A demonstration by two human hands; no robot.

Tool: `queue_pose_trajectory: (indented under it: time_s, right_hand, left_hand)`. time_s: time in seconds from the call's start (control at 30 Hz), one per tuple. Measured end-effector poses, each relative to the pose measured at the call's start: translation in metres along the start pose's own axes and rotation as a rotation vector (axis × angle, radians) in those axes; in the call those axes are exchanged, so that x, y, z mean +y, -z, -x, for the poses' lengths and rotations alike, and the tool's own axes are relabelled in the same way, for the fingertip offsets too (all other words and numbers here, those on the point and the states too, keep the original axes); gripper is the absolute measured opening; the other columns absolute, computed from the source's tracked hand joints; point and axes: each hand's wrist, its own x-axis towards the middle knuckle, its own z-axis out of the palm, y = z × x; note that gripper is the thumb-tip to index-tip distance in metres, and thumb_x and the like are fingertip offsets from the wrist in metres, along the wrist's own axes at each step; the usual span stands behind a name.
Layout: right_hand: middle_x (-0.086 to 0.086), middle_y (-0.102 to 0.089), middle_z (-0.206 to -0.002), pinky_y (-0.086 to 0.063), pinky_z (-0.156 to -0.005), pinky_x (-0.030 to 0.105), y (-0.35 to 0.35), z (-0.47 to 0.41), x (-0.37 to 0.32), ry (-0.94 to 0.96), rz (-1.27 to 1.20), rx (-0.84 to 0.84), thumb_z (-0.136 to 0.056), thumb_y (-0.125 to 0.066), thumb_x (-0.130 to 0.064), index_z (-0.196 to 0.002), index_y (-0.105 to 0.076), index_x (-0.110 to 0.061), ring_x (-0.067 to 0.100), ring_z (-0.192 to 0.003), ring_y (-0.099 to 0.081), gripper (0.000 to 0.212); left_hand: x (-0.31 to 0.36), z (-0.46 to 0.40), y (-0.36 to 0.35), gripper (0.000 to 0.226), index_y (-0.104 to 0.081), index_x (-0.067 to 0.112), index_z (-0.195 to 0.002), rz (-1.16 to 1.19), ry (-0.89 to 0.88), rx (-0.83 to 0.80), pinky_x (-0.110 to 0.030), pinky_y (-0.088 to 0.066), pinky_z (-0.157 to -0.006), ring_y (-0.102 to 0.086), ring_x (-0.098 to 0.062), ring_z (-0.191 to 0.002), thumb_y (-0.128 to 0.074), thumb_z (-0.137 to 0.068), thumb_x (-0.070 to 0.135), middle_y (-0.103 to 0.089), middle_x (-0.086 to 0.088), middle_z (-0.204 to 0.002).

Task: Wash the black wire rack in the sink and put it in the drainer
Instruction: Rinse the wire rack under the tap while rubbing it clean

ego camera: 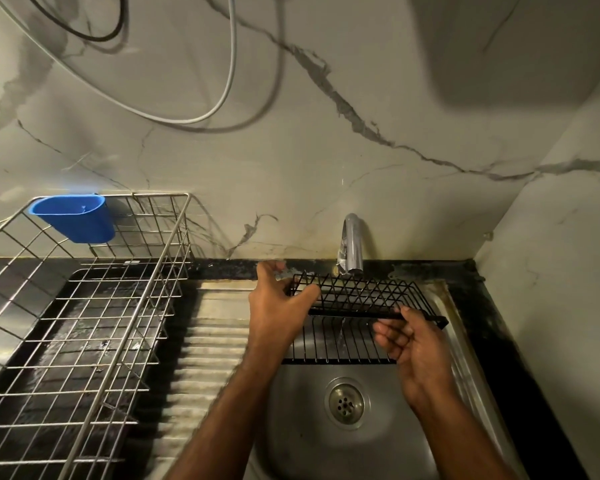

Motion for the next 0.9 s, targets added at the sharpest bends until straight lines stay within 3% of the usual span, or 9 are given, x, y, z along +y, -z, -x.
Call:
queue_pose_trajectory:
  time_s: [0.2,0.4,0.9]
  right_hand:
    - [0.010,-0.073,-0.076,-0.058,-0.057,0.026,-0.0007,0.0032,-0.0005,-0.007,0.010,-0.010,-0.100,-0.053,-0.021,-0.094,-0.064,-0.009,0.020,-0.069,-0.073,0.018]
    - [0.010,-0.073,-0.075,-0.059,-0.056,0.025,-0.0004,0.0020,-0.0014,-0.002,0.014,-0.015,-0.099,-0.055,-0.021,-0.098,-0.065,-0.008,0.019,-0.069,-0.073,0.016]
    - [0.010,-0.074,-0.080,-0.058,-0.057,0.026,-0.0034,-0.0053,0.0036,-0.025,0.035,-0.052,-0.097,-0.056,-0.026,-0.104,-0.064,-0.010,0.017,-0.070,-0.072,0.019]
  left_hand:
    - [0.0004,0.0025,0.0039,0.062,-0.046,0.033,-0.125,0.025,0.004,-0.012,-0.045,-0.061,-0.090,-0.067,-0.023,-0.111,-0.080,-0.073,0.026,-0.065,-0.003,-0.126]
    - [0.0017,0.0027,0.0040,0.066,-0.046,0.034,-0.125,0.026,0.014,-0.010,-0.046,-0.060,-0.093,-0.067,-0.024,-0.111,-0.079,-0.068,0.033,-0.065,-0.002,-0.124]
    - [0.0016,-0.0049,0.0077,0.055,-0.049,0.026,-0.125,0.053,0.006,0.011,-0.042,-0.059,-0.095,-0.063,-0.018,-0.115,-0.080,-0.080,0.018,-0.063,-0.002,-0.126]
